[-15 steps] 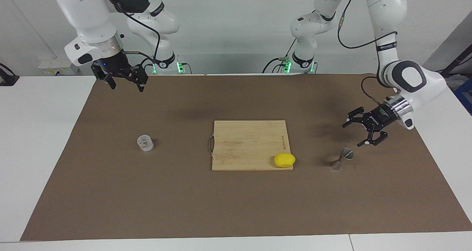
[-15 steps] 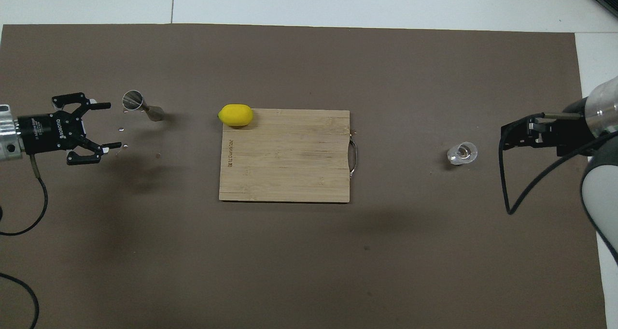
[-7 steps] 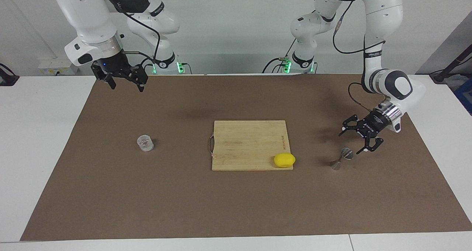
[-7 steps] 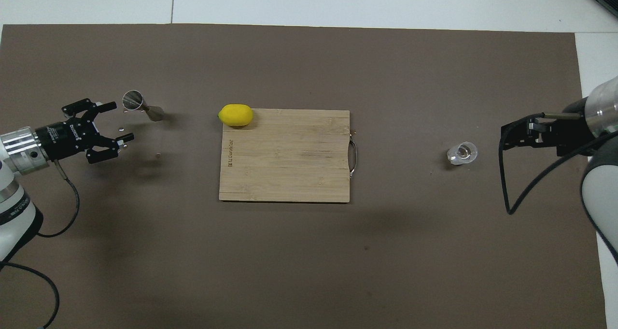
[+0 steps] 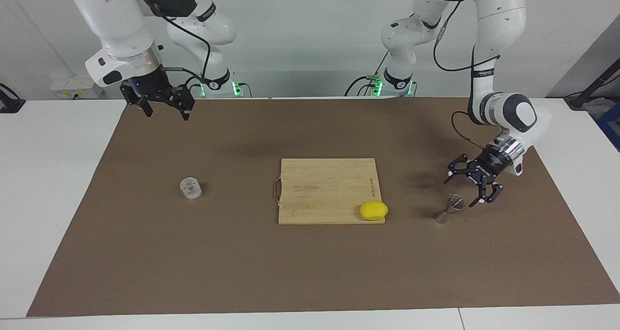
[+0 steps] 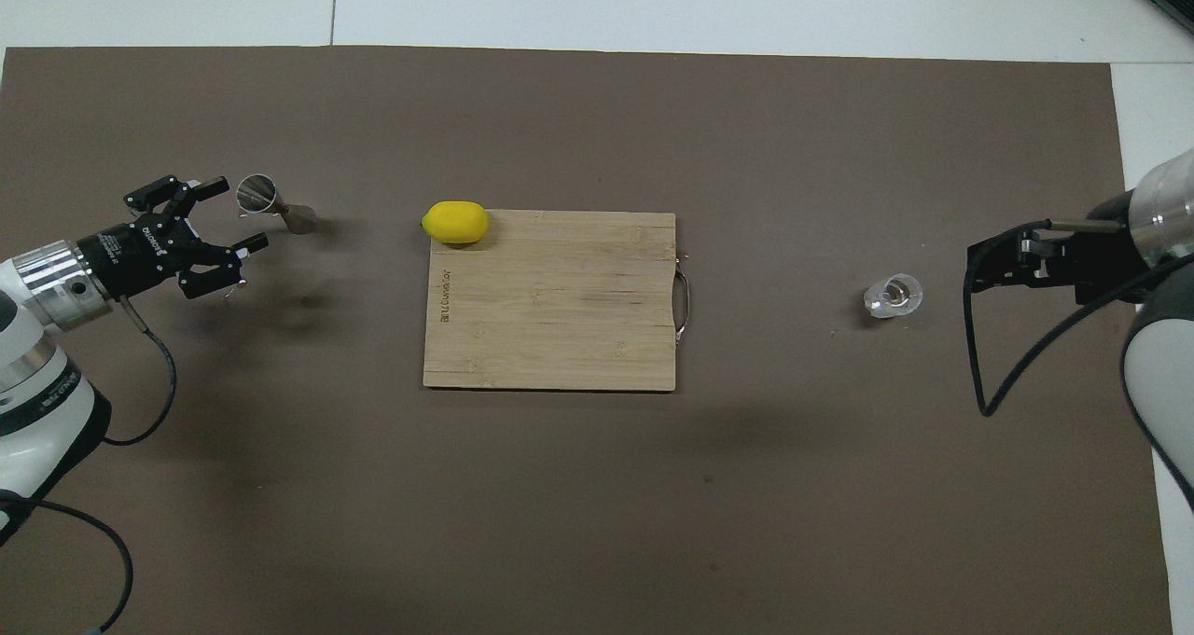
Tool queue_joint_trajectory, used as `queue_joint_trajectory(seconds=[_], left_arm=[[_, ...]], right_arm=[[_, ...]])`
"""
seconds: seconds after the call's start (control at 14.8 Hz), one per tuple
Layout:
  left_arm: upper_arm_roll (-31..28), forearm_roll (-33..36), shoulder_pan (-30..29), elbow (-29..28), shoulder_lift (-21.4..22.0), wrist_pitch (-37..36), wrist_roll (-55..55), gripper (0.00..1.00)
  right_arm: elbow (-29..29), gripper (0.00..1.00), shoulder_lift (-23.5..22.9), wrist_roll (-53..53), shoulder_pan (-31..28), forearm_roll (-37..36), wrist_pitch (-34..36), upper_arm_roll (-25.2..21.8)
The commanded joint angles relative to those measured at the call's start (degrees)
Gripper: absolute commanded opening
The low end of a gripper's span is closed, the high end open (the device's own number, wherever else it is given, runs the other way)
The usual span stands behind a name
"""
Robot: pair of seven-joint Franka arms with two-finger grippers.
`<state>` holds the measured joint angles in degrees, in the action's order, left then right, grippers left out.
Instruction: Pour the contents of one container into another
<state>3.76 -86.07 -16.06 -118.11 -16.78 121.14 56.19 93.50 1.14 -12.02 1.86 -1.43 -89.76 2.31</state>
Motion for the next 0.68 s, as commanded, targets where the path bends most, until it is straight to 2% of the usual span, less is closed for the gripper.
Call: queue_joint_trajectory(seconds=[0.0,0.2,0.41,0.61], left_arm=[[-0.3,-3.5,2.0,-1.2,0.6,2.8,0.2,1.00],[-0.3,-5.0,3.0,-1.1,0.1,5.0,0.2,0.99],[-0.3,-5.0,3.0,-1.1,0.0,5.1,0.2,0.94],[-0.3,-5.1,3.0,-1.1,0.0,5.3,0.2,0.80]], right_arm=[[0.6,1.00,0.8,-0.6,-0.4,0.4,-0.2,0.3],[-0.3,0.94,0.2,-1.6,-0.6,0.4,-1.1,0.2],[-0.1,0.92,0.0,-9.8,-0.5,0.5,-2.4,0.3],[0.4,0.92,-0.4,-20.1,-0.4,0.5,-4.0,0.3]])
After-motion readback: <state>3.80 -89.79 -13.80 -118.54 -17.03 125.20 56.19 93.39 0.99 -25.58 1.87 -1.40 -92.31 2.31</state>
